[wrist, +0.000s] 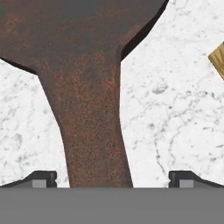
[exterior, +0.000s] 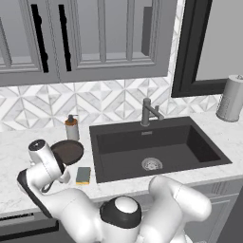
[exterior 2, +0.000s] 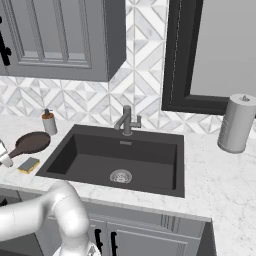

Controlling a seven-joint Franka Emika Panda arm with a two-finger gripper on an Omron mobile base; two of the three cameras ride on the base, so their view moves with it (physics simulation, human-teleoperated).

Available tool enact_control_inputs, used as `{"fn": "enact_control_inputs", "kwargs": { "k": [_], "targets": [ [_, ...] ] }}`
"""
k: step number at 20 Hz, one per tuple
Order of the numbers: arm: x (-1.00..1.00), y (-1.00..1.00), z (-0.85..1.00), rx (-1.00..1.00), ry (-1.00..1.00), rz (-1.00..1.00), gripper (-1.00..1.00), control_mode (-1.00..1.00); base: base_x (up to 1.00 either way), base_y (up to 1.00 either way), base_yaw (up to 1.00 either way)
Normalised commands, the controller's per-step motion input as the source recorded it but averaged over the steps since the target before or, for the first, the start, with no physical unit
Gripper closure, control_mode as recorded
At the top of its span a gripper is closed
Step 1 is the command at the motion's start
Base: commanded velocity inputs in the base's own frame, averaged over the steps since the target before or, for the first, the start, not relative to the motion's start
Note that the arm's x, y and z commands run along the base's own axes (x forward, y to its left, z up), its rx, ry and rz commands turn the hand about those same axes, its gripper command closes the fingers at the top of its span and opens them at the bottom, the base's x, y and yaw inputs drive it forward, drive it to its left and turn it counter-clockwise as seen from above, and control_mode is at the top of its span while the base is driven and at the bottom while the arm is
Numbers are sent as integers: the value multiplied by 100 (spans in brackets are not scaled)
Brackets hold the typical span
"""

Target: Pick the pan and sponge and place them into the sink. Then turn on the water.

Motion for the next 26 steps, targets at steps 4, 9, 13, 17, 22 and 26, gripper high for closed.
{"fn": "enact_control_inputs", "kwargs": {
  "k": [4,9,13,17,22,26],
  "targets": [
    [33,0,-56,0,0,0,-100,-100,0,0,0],
    [34,5,-62,-5,6,0,100,-100,0,0,0],
    [21,5,-66,-5,2,0,100,-100,0,0,0],
    [6,2,-59,-3,0,0,100,-100,0,0,0],
    [-13,-4,-9,5,-10,2,100,-100,0,0,0],
    [-40,-27,13,17,-29,4,100,-100,0,0,0]
  ]
}}
